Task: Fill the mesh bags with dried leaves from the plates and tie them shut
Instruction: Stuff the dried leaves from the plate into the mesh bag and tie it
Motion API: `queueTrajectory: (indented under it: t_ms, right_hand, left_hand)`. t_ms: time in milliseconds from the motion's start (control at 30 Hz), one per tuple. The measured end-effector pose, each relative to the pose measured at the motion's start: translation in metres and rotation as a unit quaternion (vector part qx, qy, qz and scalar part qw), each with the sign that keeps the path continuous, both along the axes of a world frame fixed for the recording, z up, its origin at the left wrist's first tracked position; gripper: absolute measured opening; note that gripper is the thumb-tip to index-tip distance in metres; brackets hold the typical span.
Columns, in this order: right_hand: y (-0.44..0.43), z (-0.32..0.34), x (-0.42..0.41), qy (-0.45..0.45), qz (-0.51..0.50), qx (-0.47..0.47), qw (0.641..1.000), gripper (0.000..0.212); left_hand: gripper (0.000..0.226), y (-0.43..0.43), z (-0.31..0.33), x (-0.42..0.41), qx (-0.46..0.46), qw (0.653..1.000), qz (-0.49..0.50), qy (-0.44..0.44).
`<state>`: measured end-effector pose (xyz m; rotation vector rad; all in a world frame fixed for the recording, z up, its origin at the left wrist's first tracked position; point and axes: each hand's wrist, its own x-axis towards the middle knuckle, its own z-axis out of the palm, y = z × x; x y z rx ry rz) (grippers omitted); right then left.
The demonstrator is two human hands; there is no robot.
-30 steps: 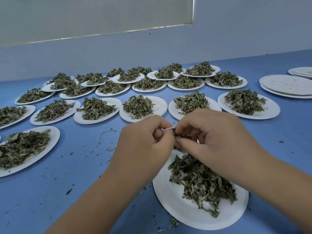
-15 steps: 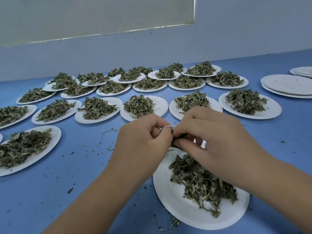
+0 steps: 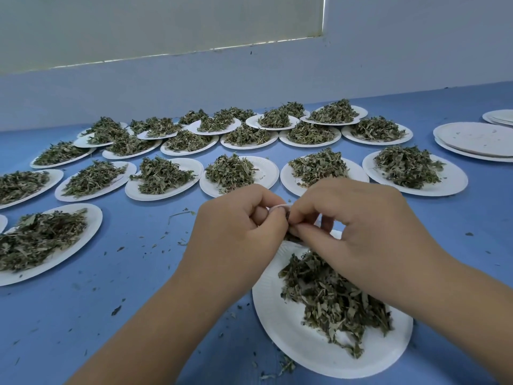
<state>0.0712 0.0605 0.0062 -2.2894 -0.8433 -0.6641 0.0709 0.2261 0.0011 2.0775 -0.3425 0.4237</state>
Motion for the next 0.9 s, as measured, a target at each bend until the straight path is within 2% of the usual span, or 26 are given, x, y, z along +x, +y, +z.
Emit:
queueTrajectory:
  t_ms: [133,300,433,600,733,900]
  right_hand:
    - [0.002,-0.001,0.001,-0.031,0.003,-0.063,0.998,0.016]
    - [-0.005,0.004,-0.001,-0.024,0.038,-0.111,0.993,0.029]
    - [0.0,0.003,0.002,-0.012,0.036,-0.21,0.977,0.037]
    - [0.002,-0.001,0.005,-0.031,0.068,-0.203,0.976,0.029]
    - [-0.011,0.004,0.003,-0.01,0.076,-0.157,0.985,0.037]
    - [-0.005,0.006,0.002,0.026,0.071,-0.23,0.97,0.042]
  left_hand:
    - [0.019,0.002,0.001,0.0,-0.002,1.0,-0.001,-0.002]
    - [0.016,0.004,0.003,0.001,-0.022,1.0,0.019,-0.003]
    - [0.018,0.004,0.003,0.001,-0.025,0.999,0.018,-0.005]
    - [0.019,0.002,0.003,-0.002,-0.01,1.0,0.007,-0.012]
    - [0.017,0.008,0.005,0.0,-0.017,0.999,0.039,-0.027]
    - [0.019,0.005,0.005,-0.002,-0.019,1.0,-0.004,-0.02]
